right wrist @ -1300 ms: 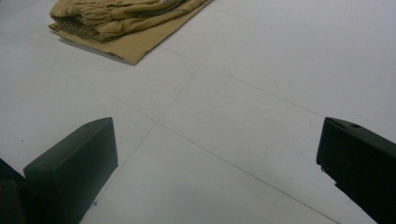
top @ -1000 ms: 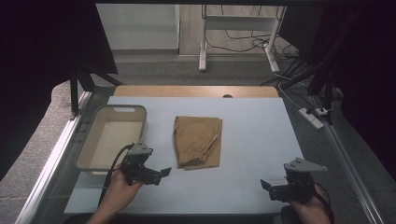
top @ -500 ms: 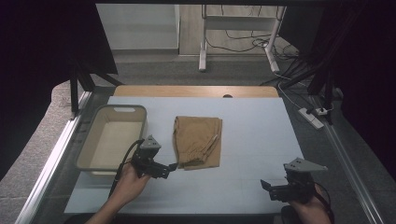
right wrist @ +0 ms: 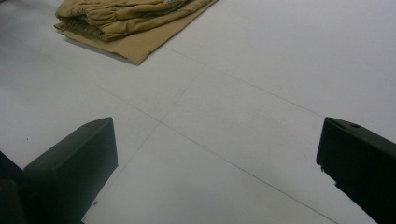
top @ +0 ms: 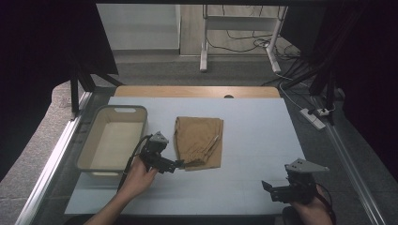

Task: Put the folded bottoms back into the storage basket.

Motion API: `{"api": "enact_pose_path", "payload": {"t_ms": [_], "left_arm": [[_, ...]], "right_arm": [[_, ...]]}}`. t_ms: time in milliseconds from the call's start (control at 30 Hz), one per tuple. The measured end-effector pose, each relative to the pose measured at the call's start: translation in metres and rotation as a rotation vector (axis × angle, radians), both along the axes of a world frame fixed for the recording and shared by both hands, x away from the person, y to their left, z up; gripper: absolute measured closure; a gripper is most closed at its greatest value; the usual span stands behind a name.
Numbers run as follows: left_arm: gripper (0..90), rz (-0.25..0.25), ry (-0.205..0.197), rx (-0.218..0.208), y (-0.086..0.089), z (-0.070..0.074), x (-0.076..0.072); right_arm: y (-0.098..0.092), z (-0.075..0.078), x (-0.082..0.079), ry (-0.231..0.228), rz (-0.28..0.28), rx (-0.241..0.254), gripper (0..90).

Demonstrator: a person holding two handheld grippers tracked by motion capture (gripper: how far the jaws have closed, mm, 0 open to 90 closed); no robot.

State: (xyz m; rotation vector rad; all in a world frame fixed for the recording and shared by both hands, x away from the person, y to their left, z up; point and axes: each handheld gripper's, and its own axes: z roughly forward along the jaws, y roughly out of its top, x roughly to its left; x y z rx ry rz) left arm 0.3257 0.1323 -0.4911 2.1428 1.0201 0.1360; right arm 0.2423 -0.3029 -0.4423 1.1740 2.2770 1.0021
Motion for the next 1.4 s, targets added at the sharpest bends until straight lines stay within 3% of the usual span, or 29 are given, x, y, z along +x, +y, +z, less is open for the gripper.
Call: {"api": "enact_pose_path", "payload": {"t_ms": [167, 367, 800, 967, 1100, 1300, 1400], "left_arm": [[0.0, 0.02, 0.007, 0.051, -0.005, -0.005, 0.011], [0.0, 0.034, 0.007, 0.06, -0.012, -0.009, 0.022], [0.0, 0.076, 0.031, 0.149, -0.026, -0.022, 0.041], [0.0, 0.069, 0.063, 0.125, -0.023, -0.032, 0.042], [0.0, 0.049, 0.114, 0.109, -0.023, -0.041, 0.044], [0.6, 0.051, 0.093, 0.136, -0.027, -0.042, 0.04], [8.5, 0.046, 0.102, 0.129, -0.028, -0.039, 0.036]], "right_arm": [[0.0, 0.0, 0.0, 0.001, 0.002, 0.001, 0.0], [0.0, 0.0, 0.0, 0.001, 0.004, -0.002, 0.0], [0.0, 0.0, 0.0, 0.003, 0.01, -0.001, 0.0], [0.0, 0.0, 0.0, 0.003, 0.013, 0.002, 0.0], [0.001, 0.0, 0.0, 0.003, 0.017, -0.003, 0.0], [0.001, 0.0, 0.0, 0.005, 0.019, -0.004, 0.0], [0.001, 0.0, 0.0, 0.004, 0.021, -0.008, 0.0]]}}
